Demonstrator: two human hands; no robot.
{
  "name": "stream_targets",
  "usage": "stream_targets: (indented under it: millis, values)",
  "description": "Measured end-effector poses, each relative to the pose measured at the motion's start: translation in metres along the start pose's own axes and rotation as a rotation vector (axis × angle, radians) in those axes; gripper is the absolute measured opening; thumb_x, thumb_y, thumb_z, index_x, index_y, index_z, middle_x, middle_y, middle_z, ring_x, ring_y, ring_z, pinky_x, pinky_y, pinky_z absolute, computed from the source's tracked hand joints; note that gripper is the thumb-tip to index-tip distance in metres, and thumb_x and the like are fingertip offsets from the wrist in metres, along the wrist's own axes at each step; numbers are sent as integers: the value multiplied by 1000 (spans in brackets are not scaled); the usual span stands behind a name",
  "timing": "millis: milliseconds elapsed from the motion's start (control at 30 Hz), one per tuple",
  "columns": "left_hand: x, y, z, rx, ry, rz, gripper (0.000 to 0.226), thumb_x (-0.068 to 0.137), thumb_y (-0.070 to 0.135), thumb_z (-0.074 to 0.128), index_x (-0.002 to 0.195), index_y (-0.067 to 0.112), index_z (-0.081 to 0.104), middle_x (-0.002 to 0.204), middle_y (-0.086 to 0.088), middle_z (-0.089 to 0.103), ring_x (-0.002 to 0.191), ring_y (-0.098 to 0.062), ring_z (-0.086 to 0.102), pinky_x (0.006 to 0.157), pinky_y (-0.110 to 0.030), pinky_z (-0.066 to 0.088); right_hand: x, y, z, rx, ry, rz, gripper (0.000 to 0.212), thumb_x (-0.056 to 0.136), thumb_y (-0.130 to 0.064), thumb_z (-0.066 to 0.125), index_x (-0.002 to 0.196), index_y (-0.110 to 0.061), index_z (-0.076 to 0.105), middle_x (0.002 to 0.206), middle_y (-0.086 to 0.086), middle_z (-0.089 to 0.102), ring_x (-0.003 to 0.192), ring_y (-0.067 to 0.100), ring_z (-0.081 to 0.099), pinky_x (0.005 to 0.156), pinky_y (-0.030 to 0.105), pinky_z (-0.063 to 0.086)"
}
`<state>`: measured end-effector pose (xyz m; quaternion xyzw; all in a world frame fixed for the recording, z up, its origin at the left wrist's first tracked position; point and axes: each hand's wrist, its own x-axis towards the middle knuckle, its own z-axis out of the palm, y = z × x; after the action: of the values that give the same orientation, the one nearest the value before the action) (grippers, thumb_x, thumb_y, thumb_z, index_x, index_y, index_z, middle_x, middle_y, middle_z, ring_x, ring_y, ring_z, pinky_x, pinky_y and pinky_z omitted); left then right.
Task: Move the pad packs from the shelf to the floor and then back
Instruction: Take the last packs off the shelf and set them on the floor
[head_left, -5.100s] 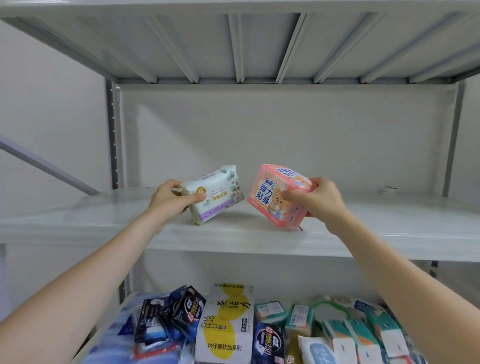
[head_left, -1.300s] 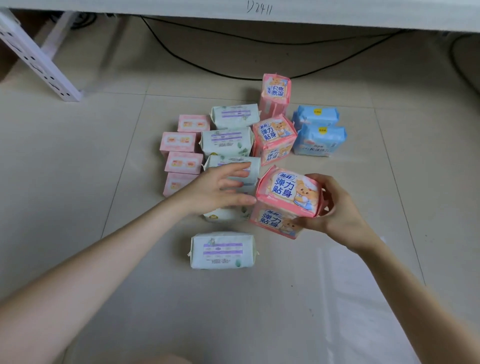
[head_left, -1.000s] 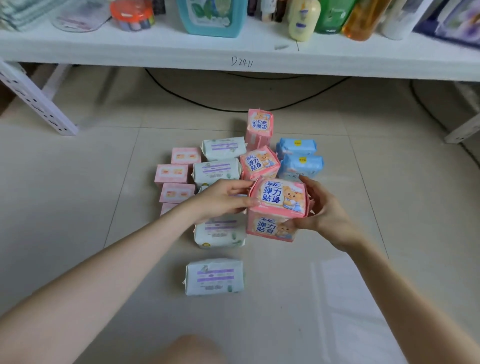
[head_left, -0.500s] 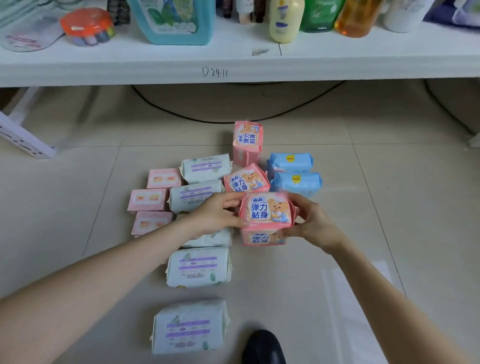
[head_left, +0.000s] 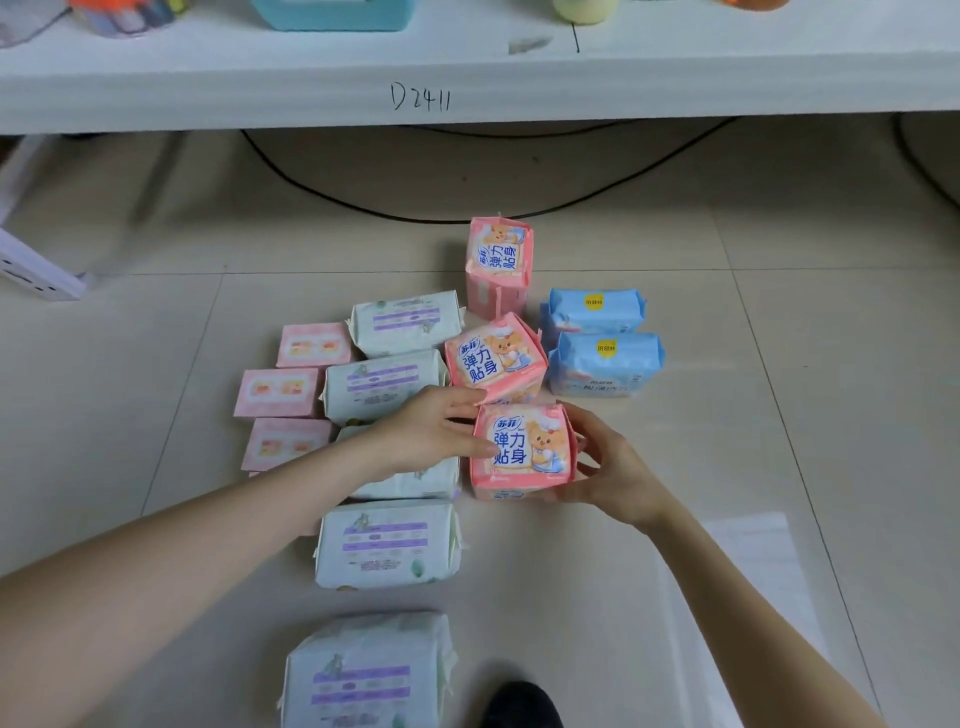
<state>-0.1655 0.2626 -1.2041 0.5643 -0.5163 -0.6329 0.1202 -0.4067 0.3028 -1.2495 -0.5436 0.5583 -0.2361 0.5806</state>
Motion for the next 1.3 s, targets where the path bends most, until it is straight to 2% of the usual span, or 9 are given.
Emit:
stream_targets:
  millis: [67,167,300,433,700,767,933,1100,1300]
  values:
    - [0,8,-6,18,27,16,77,76,5,79,143,11,43,134,-9,55,116,-18,60,98,-32,50,0,-9,-11,-37,-5,9,94,62,-4,88,135,-38,41,130,-16,54,125,8,49,100,35,44]
    - [6,29,-20,44,100,102,68,75,7,80,137,12,50,129,-7,59,114,-16,60,90,-18,50,7,-38,-37,-13,50,-37,88,64,-7,88,129,-45,43,135,-18,50,131,3,43,104,31,39]
    - [35,67,-48,80,203,210,66,77,16,80,136,13,52,122,5,60,117,-12,57,84,-8,45,49,-89,-69,-36,138,-117,73,74,-16,81,137,-31,46,139,-13,51,131,6,44,107,32,39]
    - [79,88,-73,76,315,239,71,74,17,83,137,9,51,136,1,56,126,-15,52,101,-21,39,102,-115,-85,-64,152,-165,68,83,-17,74,143,-19,43,143,-6,49,131,10,45,111,36,38]
    - [164,74,-98,171,448,54,93,70,34,85,146,9,38,150,-7,43,135,-19,44,109,-30,36,204,-94,-89,-109,141,-106,69,86,-26,72,146,-16,39,147,5,44,137,18,39,109,33,37]
    - [174,67,-95,159,436,6,91,71,38,83,146,10,39,147,-7,47,131,-20,49,108,-35,40,224,-89,-87,-126,129,-77,69,87,-26,70,147,-16,37,149,7,42,138,21,38,110,35,36]
    - [185,57,-91,166,336,52,44,77,32,79,116,21,62,114,3,70,99,-11,67,92,-35,54,259,-93,-83,-137,70,-36,68,91,-25,66,149,-12,32,149,11,41,136,23,41,102,27,38]
    - [181,62,-100,186,254,89,51,80,15,77,127,17,57,120,-1,68,109,-15,64,98,-38,51,259,-96,-82,-187,0,-51,37,92,-18,64,126,-5,58,119,14,67,90,11,63,76,13,50]
    - [171,67,-116,224,-7,41,69,83,2,72,143,23,44,126,4,65,112,-10,62,93,-27,53,238,-90,-90,-389,-8,-70,21,88,-35,67,91,-15,74,96,0,73,90,15,60,84,29,45]
